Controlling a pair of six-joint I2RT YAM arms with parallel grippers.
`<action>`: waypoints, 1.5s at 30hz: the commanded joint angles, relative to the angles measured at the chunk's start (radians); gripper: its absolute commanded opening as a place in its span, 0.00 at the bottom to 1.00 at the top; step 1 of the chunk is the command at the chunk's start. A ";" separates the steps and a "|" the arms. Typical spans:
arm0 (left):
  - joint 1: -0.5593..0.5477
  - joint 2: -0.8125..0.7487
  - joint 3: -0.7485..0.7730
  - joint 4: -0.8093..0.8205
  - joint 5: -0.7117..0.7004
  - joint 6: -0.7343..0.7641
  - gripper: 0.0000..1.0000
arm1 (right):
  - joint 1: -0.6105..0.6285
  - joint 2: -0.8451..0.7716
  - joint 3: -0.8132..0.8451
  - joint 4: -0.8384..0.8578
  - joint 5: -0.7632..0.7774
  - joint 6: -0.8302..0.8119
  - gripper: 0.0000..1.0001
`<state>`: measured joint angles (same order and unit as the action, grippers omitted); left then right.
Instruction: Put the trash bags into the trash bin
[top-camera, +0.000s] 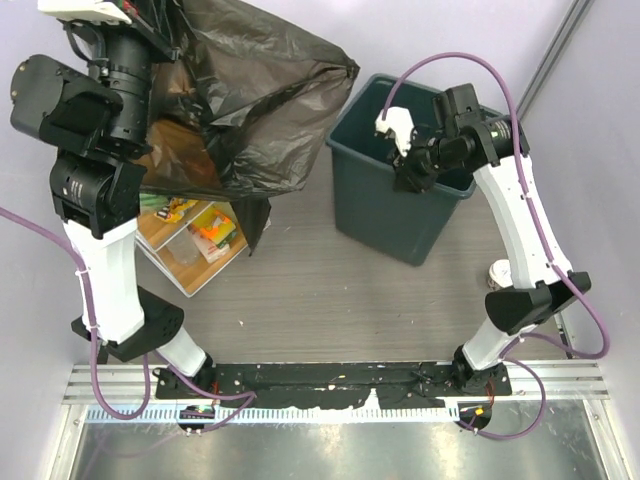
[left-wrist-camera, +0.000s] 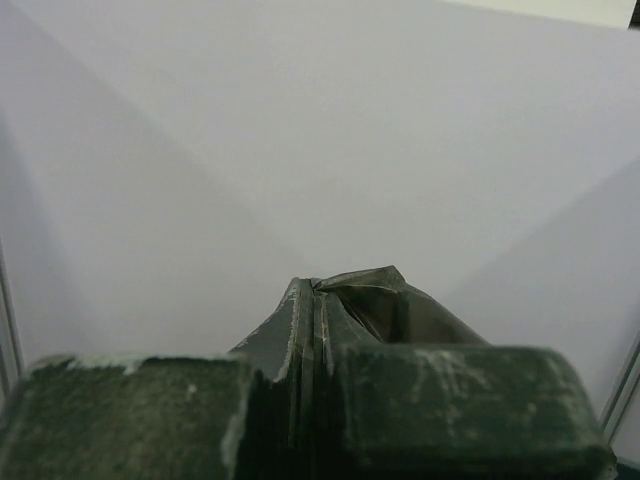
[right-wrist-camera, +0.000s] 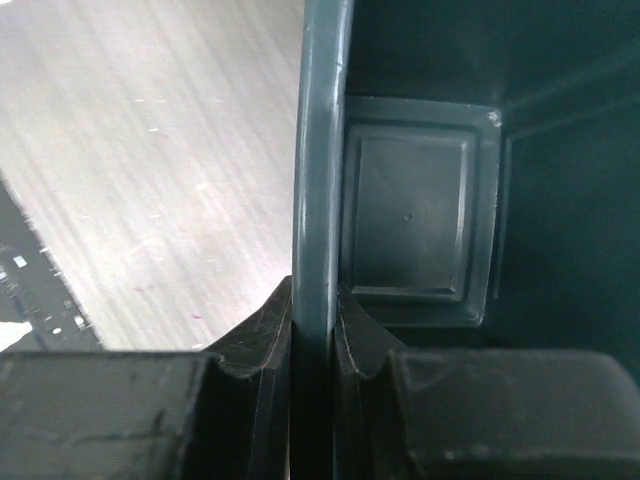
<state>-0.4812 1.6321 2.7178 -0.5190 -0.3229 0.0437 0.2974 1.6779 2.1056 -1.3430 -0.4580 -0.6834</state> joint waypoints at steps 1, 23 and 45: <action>0.007 0.000 0.053 0.112 -0.010 -0.038 0.00 | 0.080 -0.113 -0.002 -0.008 -0.080 0.031 0.01; 0.007 -0.003 0.129 0.027 0.437 -0.320 0.00 | 0.187 -0.264 -0.253 0.361 -0.093 0.257 0.67; 0.007 -0.077 0.128 0.048 0.504 -0.135 0.00 | 0.166 -0.276 -0.080 0.502 -0.237 0.242 0.74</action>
<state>-0.4774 1.5234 2.8452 -0.4850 0.4019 -0.2661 0.4664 1.4841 2.0636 -0.8436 -0.6064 -0.3813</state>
